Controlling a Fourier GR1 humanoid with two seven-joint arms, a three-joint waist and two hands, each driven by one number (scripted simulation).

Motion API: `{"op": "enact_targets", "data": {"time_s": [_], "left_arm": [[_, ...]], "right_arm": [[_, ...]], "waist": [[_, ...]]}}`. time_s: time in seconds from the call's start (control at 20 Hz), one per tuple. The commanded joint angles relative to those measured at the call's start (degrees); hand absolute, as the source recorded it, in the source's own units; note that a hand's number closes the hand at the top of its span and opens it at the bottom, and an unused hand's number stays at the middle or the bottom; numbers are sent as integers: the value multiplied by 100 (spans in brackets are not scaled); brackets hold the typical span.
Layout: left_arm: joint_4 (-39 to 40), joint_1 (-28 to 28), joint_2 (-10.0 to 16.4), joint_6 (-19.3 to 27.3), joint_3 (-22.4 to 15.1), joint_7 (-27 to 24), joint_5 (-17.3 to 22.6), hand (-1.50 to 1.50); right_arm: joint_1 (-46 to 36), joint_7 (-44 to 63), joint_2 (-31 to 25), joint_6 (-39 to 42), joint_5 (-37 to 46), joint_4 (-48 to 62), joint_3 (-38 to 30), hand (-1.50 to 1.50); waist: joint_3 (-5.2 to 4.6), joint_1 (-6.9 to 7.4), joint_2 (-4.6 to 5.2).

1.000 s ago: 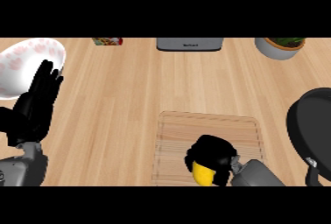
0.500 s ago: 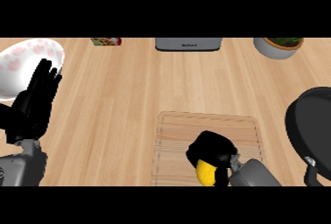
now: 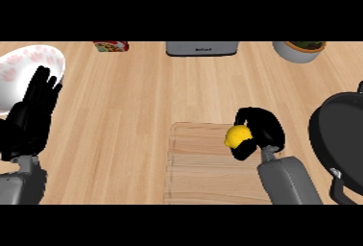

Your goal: Pick the lemon from the cutting board and place it in the pot

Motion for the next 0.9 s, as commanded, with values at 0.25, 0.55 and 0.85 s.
{"op": "enact_targets", "data": {"time_s": [0.25,0.55,0.85], "left_arm": [[3,38,14,-107,-63,-37,-4,0],[-121,-219,-106,23,-194,190,-69,0],[0,-433,-133,216,-232,388,-306,0]], "right_arm": [[-1070,3104,153,-2589,1130,-994,-298,150],[-1590,4639,155,-2608,2898,-1344,133,150],[-1000,4480,146,-2065,3249,-2317,-278,150]], "waist": [[-13,216,-25],[-6,183,-5],[1,94,9]]}}
